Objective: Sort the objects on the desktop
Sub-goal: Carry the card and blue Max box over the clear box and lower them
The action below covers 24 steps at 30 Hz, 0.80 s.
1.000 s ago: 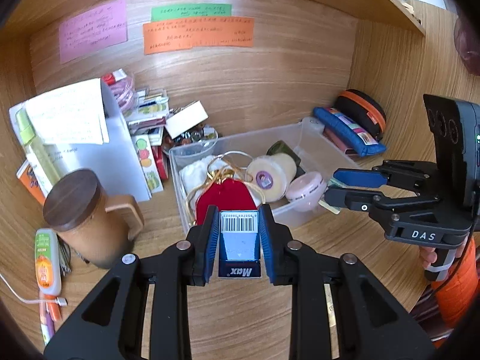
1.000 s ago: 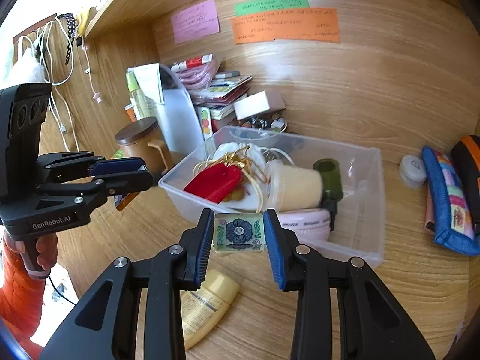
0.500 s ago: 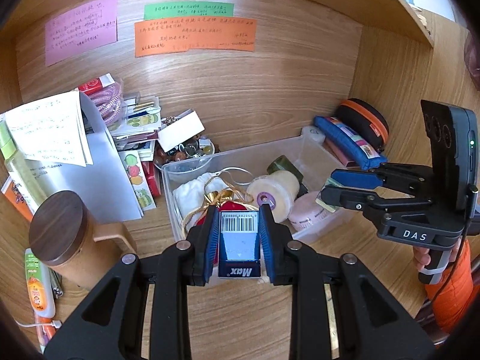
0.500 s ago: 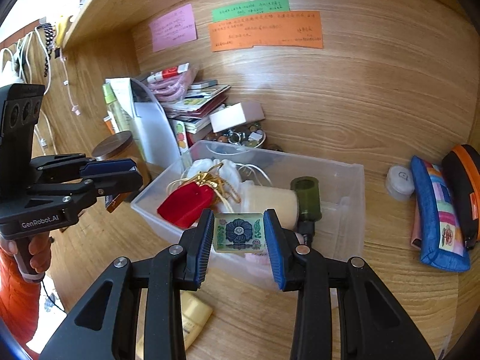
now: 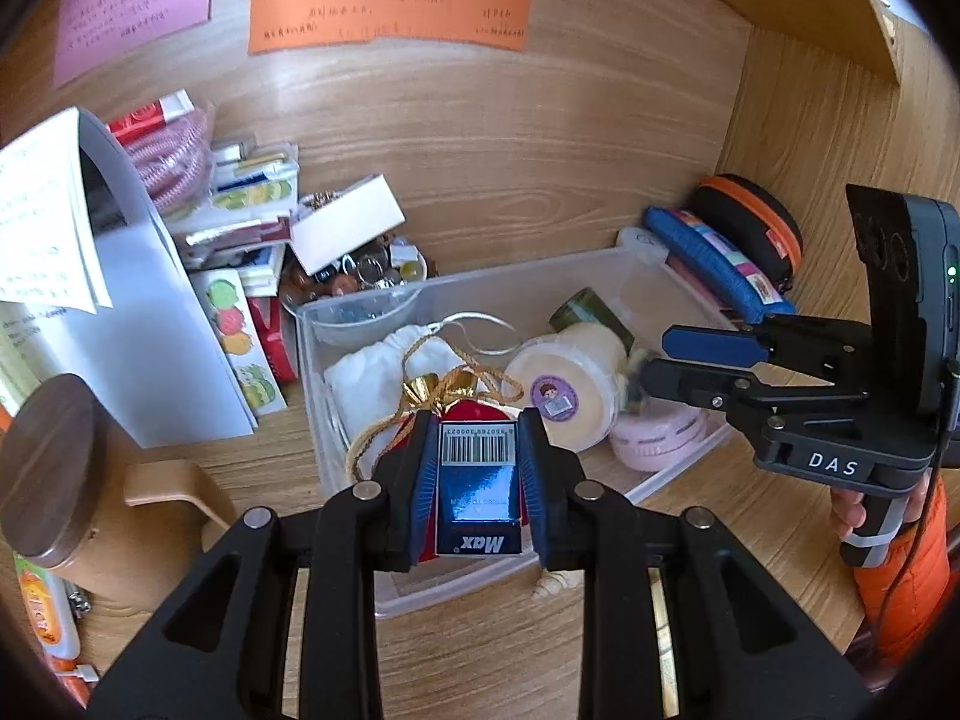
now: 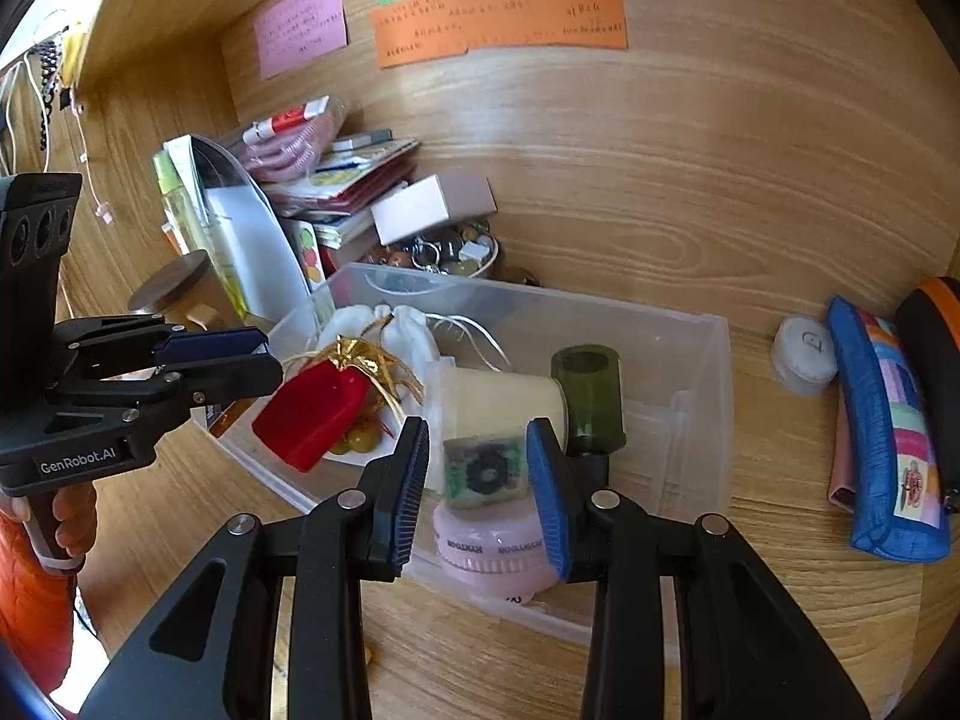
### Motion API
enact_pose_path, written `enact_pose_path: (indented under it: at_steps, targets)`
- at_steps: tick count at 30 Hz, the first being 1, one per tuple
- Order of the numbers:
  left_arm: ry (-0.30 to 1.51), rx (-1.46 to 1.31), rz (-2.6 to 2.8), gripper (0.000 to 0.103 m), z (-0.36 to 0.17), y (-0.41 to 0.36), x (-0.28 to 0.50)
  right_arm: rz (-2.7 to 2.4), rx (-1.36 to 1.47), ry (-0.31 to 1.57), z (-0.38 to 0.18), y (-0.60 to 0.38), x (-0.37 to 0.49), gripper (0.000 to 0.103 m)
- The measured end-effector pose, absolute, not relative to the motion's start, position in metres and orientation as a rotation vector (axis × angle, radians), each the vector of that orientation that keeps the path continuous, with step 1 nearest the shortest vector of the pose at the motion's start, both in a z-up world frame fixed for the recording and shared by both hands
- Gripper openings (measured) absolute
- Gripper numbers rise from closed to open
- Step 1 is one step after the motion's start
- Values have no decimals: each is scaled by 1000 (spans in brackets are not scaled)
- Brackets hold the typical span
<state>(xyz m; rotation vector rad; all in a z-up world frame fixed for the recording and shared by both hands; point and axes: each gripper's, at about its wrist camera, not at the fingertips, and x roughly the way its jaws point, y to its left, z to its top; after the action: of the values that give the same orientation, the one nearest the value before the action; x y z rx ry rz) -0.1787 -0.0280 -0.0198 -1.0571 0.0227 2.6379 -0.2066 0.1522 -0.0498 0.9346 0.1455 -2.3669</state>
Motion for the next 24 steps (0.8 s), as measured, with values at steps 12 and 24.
enact_pose_path:
  at_steps: [12, 24]
  targets:
    - [71, -1107, 2607, 26, -40, -15, -190, -2334, 962, 108, -59, 153, -214, 31]
    - [74, -1142, 2608, 36, -48, -15, -195, -2317, 952, 76, -61, 155, -213, 32]
